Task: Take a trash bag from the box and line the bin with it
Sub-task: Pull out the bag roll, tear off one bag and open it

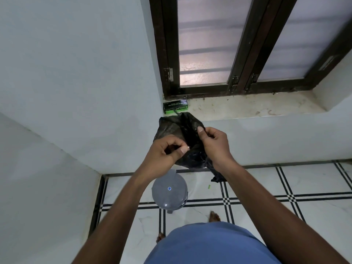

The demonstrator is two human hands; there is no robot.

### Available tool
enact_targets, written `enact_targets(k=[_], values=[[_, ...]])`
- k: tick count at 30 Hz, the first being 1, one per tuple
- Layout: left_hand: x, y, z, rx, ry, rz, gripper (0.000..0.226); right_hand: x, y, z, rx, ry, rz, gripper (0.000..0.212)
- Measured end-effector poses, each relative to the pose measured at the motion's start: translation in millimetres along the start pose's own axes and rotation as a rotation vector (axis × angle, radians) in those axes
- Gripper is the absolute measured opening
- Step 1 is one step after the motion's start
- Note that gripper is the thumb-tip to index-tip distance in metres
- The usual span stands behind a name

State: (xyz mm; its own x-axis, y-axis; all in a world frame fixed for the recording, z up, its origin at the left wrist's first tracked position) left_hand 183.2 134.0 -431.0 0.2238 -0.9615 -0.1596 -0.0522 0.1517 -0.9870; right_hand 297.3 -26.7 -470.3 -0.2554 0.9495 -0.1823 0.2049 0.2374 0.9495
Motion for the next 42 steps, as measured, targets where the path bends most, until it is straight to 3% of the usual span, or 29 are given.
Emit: enact_targets(k=[2, 5, 8, 11, 15, 17, 19, 21, 24, 25, 27, 31, 33, 37, 42], values=[[-3.1, 4.3, -0.1, -0.086, 0.015, 0.017, 0.021, -0.3, 1.0, 2.6, 0.049, 0.002, 0.026, 0.044], [-11.1, 13.1, 1.5, -0.23, -0.04, 0.083, 0.03, -2.8, 6.2, 0.8, 0.164, 0.065, 0.143, 0.035], [-19.1, 20.3, 0.7, -0.301, -0.102, 0.317, 0.045, -6.6, 9.7, -7.0, 0.188, 0.06, 0.219, 0.033], [-27.7, 22.4, -6.2, -0.339, -0.259, 0.644, 0.041, -9.6, 9.4, -14.4, 0.196, 0.067, 0.248, 0.046], [-29.3, 16.2, -11.4, -0.307, -0.449, 0.701, 0.059, -9.8, -0.3, -18.2, 0.23, 0.076, 0.213, 0.044], [-33.4, 18.9, -10.6, -0.364, -0.476, 0.73, 0.056, -7.8, -8.4, -18.6, 0.259, 0.074, 0.207, 0.036], [-40.0, 25.6, -8.5, -0.425, -0.459, 0.77, 0.036, -8.1, -15.2, -18.7, 0.292, 0.07, 0.192, 0.03], [-47.6, 33.4, -9.2, -0.448, -0.471, 0.626, 0.024, -10.7, -20.7, -19.0, 0.332, 0.08, 0.128, 0.032], [-58.5, 33.9, -7.5, -0.464, -0.602, 0.057, 0.031, -17.7, -30.8, -24.5, 0.362, 0.153, -0.19, 0.038], [-61.9, 32.3, -6.8, -0.475, -0.638, -0.08, 0.03, -19.8, -33.1, -28.6, 0.304, 0.168, -0.399, 0.041], [-66.4, 27.7, -6.6, -0.48, -0.631, -0.121, 0.025, -20.7, -31.2, -40.7, 0.083, 0.11, -0.759, 0.05], [-65.0, 20.3, -5.4, -0.423, -0.38, -0.227, 0.025, -9.2, 12.8, -61.6, -0.576, -0.121, -0.825, 0.069], [-58.9, 14.3, -5.4, -0.387, -0.224, -0.38, 0.035, -3.1, 33.6, -55.8, -0.796, -0.059, -0.84, 0.092], [-49.7, 6.3, -8.6, -0.361, -0.029, -0.499, 0.041, 6.8, 54.0, -39.4, -0.906, 0.15, -0.954, 0.126], [-49.4, -4.9, -14.2, -0.349, 0.086, -0.381, 0.031, 3.2, 51.7, -30.3, -0.878, 0.218, -0.985, 0.112]])
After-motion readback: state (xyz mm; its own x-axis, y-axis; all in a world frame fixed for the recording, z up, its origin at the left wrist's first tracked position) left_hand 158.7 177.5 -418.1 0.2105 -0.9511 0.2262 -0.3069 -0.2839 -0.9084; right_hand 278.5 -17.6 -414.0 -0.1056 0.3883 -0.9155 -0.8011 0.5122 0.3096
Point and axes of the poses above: each hand's wrist, its own z-axis towards the middle knuckle, its own x-axis out of the palm, y = z × x, the point moved 2 cm from there along z, towards the middle knuckle, and after that the axes turned 9 degrees about -z, right-handed, at the moved point
